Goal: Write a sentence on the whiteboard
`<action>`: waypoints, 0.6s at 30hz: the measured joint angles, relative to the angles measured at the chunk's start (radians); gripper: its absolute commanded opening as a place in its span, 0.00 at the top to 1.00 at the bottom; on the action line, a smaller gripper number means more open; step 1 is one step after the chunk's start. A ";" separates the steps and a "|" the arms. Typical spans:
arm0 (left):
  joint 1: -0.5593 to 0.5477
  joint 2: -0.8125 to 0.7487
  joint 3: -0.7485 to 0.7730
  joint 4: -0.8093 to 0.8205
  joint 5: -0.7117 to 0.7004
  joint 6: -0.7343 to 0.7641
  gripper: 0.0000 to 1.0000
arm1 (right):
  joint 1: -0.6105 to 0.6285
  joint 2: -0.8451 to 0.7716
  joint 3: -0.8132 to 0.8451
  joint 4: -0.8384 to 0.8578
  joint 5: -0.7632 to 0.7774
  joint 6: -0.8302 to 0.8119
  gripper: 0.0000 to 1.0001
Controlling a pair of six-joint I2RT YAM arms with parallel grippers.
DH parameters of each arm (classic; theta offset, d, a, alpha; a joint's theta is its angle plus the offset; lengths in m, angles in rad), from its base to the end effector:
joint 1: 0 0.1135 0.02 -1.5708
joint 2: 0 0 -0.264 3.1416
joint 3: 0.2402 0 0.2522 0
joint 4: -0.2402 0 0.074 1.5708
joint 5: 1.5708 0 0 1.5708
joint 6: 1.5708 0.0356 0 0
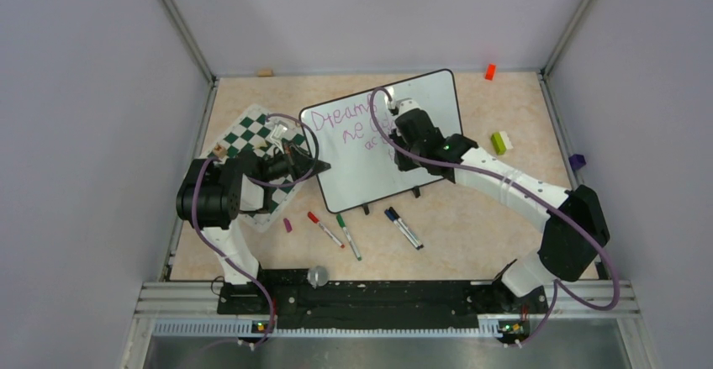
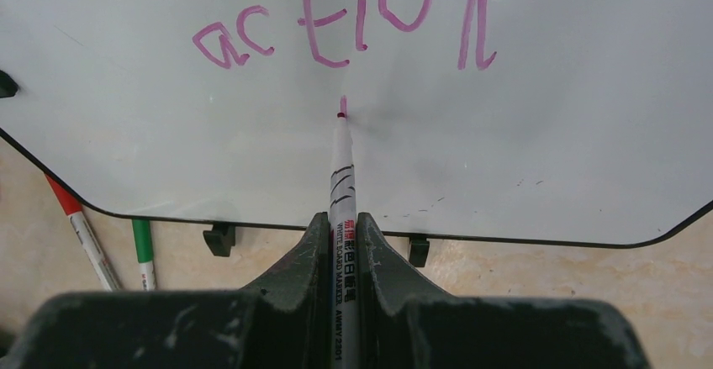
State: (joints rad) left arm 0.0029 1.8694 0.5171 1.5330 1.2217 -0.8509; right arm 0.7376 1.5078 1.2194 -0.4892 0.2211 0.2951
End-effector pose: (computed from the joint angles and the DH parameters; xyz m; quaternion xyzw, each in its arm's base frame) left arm 0.2942 -0.0326 0.1552 0.1838 0.6599 -0.5936 0.4223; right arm 0.2515 0.2180 0.2885 -0.1596 0.9038 0.1011 0.3841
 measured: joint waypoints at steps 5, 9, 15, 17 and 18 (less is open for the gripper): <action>0.000 0.000 0.000 0.000 0.000 0.000 1.00 | -0.002 0.000 0.000 0.000 0.002 -0.005 1.00; 0.000 0.000 0.000 0.000 0.000 0.000 1.00 | -0.008 0.003 0.011 -0.007 0.003 -0.005 1.00; 0.000 0.000 0.000 0.000 0.000 0.000 1.00 | -0.014 0.003 0.013 -0.007 0.003 -0.005 1.00; 0.000 0.000 0.000 0.000 0.000 0.000 1.00 | -0.014 0.003 0.013 -0.007 0.003 -0.005 1.00; 0.000 0.000 0.000 0.000 0.000 0.000 1.00 | -0.014 0.003 0.013 -0.007 0.003 -0.004 1.00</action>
State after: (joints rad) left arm 0.0029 1.8694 0.5171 1.5326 1.2217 -0.8509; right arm 0.7235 1.5105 1.2324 -0.4965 0.2241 0.2909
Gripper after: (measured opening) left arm 0.100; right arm 0.093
